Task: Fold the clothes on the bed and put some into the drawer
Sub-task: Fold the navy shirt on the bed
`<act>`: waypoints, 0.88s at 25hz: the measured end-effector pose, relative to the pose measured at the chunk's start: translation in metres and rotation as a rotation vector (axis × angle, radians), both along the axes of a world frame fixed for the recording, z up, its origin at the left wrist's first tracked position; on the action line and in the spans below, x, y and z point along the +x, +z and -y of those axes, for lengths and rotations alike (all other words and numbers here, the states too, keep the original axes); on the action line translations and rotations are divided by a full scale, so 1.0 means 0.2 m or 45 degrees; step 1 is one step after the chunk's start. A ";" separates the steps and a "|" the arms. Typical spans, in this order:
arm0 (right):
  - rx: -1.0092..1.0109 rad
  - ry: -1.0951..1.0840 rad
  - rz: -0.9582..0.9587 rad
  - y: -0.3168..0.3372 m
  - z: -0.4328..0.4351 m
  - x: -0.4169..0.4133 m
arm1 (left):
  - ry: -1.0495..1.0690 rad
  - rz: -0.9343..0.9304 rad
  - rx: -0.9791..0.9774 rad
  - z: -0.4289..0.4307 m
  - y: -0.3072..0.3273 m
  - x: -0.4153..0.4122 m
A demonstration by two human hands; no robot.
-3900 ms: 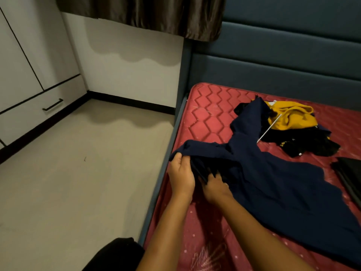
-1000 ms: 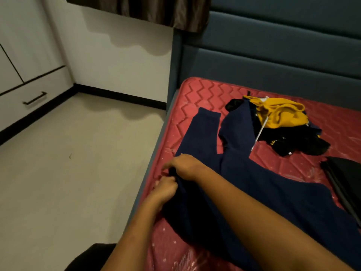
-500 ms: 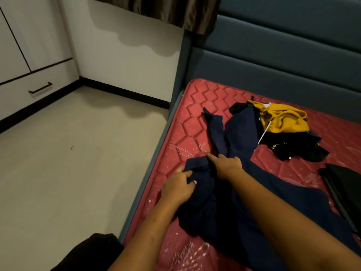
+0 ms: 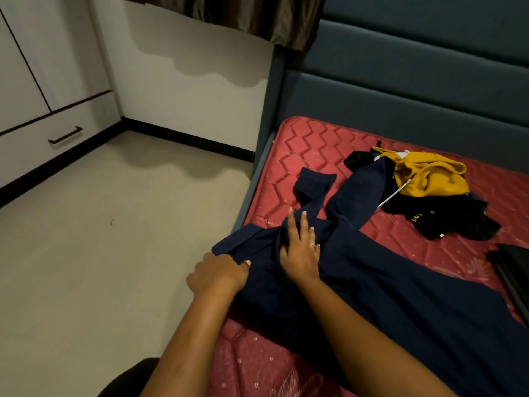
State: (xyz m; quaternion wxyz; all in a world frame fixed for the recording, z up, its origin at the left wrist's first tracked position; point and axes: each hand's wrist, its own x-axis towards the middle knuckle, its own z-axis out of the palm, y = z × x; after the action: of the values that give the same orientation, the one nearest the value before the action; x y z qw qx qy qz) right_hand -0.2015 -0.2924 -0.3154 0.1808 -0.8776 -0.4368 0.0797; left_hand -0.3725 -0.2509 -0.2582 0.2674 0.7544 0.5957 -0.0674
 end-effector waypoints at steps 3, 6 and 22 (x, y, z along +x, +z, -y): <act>-0.002 -0.065 -0.238 -0.04 -0.03 0.05 | -0.095 0.058 0.526 0.00 0.00 0.02; 0.147 -0.053 -0.629 0.04 -0.04 0.18 | -0.270 0.144 0.656 -0.05 -0.09 0.11; 0.147 0.225 0.055 0.22 -0.37 0.43 | -0.294 0.247 0.715 -0.32 -0.23 0.36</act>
State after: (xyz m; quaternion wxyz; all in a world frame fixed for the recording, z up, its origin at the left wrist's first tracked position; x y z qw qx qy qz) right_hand -0.1156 -0.2186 -0.2705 0.2138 -0.8253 -0.5202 0.0513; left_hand -0.3014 -0.1867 -0.3042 0.0948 0.8643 0.4731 0.1418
